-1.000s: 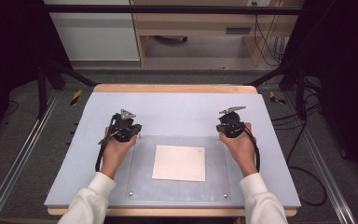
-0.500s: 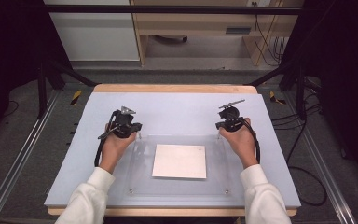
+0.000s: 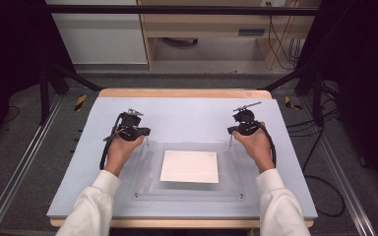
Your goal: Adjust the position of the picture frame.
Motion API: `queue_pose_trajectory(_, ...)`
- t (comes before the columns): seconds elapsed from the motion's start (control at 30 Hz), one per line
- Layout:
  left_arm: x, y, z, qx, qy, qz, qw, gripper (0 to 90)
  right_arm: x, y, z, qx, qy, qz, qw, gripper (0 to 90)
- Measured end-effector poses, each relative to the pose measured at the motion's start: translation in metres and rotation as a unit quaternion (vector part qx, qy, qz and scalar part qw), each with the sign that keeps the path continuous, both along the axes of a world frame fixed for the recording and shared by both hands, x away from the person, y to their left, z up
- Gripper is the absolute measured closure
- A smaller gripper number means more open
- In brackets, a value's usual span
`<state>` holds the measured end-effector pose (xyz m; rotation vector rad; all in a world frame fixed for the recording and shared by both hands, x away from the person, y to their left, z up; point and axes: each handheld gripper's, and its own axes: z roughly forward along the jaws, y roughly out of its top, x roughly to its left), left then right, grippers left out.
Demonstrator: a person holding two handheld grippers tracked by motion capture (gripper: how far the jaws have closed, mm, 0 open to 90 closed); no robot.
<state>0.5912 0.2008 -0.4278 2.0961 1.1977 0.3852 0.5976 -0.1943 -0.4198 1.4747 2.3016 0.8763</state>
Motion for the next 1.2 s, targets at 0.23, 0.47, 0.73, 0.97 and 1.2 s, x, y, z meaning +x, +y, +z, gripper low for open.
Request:
queue_pose_trajectory(0.23,0.006,0.003,-0.001,-0.017,0.012,0.001,0.9998,84.9,0.005,-0.002,-0.001,0.012,0.002,-0.001,0.9999,85.8)
queue_pose_trajectory(0.47,0.015,0.005,-0.002,-0.029,0.024,0.004,0.9993,84.7,0.011,-0.007,-0.004,0.033,0.004,0.002,0.9994,85.6)
queue_pose_trajectory(0.73,0.020,0.006,-0.003,-0.038,0.036,0.003,0.9986,84.4,0.015,-0.006,-0.004,0.027,0.002,0.004,0.9996,85.1)
queue_pose_trajectory(0.97,0.021,0.007,-0.003,-0.041,0.038,0.001,0.9984,84.5,0.014,-0.006,-0.004,0.021,-0.002,0.007,0.9997,84.8)
queue_pose_trajectory(1.2,0.022,0.008,-0.004,-0.046,0.040,0.002,0.9982,84.6,0.013,-0.006,-0.003,0.019,-0.005,0.006,0.9998,83.8)
